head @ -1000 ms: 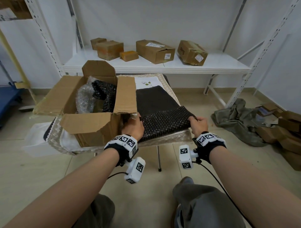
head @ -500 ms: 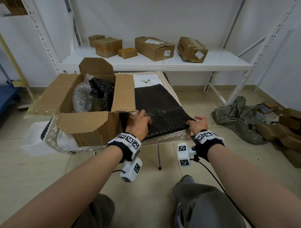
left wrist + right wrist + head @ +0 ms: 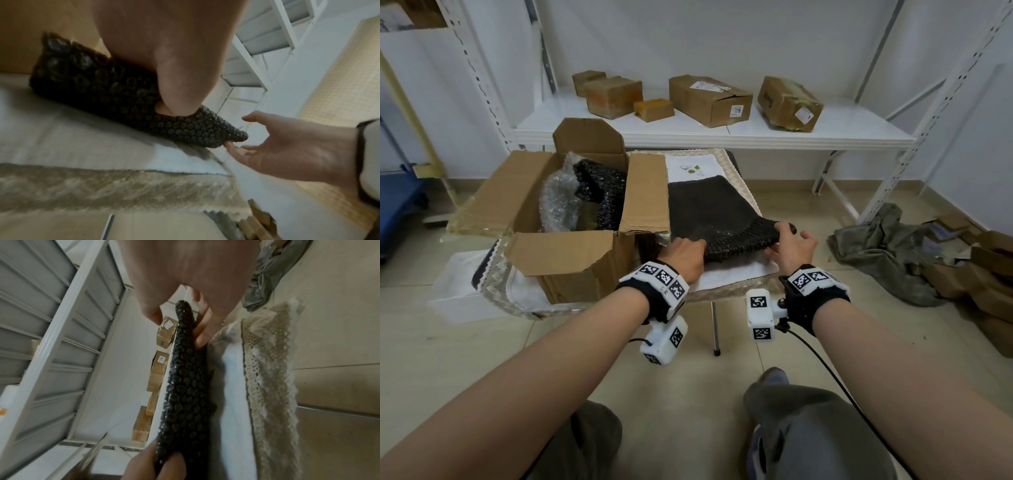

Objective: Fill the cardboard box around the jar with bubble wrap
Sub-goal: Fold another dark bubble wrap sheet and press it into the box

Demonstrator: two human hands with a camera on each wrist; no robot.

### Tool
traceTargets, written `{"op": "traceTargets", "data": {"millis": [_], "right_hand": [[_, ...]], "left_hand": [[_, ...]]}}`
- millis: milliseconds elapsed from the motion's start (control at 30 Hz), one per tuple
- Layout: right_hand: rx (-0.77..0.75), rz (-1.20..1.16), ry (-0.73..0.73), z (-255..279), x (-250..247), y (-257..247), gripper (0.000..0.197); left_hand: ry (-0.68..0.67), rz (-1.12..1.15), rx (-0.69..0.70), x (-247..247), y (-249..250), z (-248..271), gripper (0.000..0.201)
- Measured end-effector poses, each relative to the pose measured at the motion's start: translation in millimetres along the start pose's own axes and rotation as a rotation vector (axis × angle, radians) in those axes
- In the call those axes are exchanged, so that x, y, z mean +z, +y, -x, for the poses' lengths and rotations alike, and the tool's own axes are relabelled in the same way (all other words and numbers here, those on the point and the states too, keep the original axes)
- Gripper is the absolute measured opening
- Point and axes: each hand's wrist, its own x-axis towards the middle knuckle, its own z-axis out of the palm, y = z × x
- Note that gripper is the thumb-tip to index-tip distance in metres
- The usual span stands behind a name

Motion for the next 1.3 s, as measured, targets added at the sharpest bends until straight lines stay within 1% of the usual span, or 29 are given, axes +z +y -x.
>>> {"op": "traceTargets", "data": {"millis": [33,67,100,167,233,300,400,467,500,567,667,700,767,833,867,900,967,1033,1167,1300], "right_hand": [[0.034,-0.051,-0.029,0.9,2.4,-1.0,0.093],[0.063,-0.093,-0.062,3.9,3.3,-2.1,0.096],[0.087,-0.132,-0.09,6.6,3.7,-3.4,0.092],[0.115,-0.19,-0.136,12.4,3.5,-5.5,0.076],[0.116,-0.206,-0.148,12.2,4.0,-4.4,0.065],[0.091,-0.226,-0.106,12.7,3.5,-2.9,0.057],[0.041,-0.25,0.033,11.5,-0.1,-1.3,0.052],[0.005,-0.261,0.1,10.0,-3.9,-1.7,0.055],[-0.007,-0.273,0.105,10.6,-6.2,-2.6,0.055],[-0.021,-0.267,0.076,11.1,-9.9,-3.3,0.054],[-0.01,-0.179,0.058,4.3,-13.1,-1.9,0.064],[0.004,-0.135,0.059,1.3,-13.6,-1.0,0.065],[0.033,-0.039,0.035,-0.7,-13.3,-0.6,0.059],[0.082,0.01,-0.026,-0.1,-11.3,1.4,0.058],[0.112,0.015,-0.053,1.1,-9.3,2.3,0.059],[0.134,0.029,-0.067,2.9,-8.0,3.7,0.06],[0.139,0.076,-0.077,4.9,-5.3,6.2,0.062],[0.132,0.129,-0.071,3.4,-3.0,8.5,0.058],[0.162,0.172,-0.029,-4.4,-1.6,11.5,0.053],[0.194,0.188,0.006,-11.0,-6.1,10.7,0.052]], "left_hand": [[-0.008,-0.003,-0.008,-3.1,1.9,-0.2,0.029],[-0.014,0.004,-0.013,-5.9,3.6,-0.2,0.03],[-0.018,0.014,-0.015,-8.7,5.5,0.2,0.032],[-0.031,0.041,-0.005,-13.7,9.8,2.9,0.034],[-0.073,0.086,0.0,-19.4,14.8,7.1,0.035],[-0.113,0.142,0.008,-26.3,20.7,10.2,0.032],[-0.2,0.269,0.051,-36.4,29.4,13.6,0.02],[-0.261,0.354,0.072,-41.0,33.9,15.6,0.027],[-0.279,0.392,0.07,-42.8,35.2,16.8,0.03],[-0.283,0.486,0.034,-46.0,36.1,20.6,0.028],[-0.245,0.633,-0.056,-47.0,29.1,20.6,0.031],[-0.233,0.665,-0.082,-46.3,26.3,18.2,0.031],[-0.209,0.717,-0.13,-43.9,22.9,12.1,0.029],[-0.181,0.745,-0.161,-39.2,22.9,6.6,0.023],[-0.171,0.736,-0.164,-37.3,23.7,5.6,0.019],[-0.172,0.704,-0.16,-34.2,24.0,3.8,0.02],[-0.158,0.564,-0.164,-25.8,21.7,-1.8,0.036],[-0.101,0.439,-0.19,-19.7,19.3,-5.8,0.042],[-0.01,0.315,-0.214,-16.9,17.4,-9.9,0.038],[0.108,0.278,-0.237,-13.7,14.6,-15.3,0.033]]}}
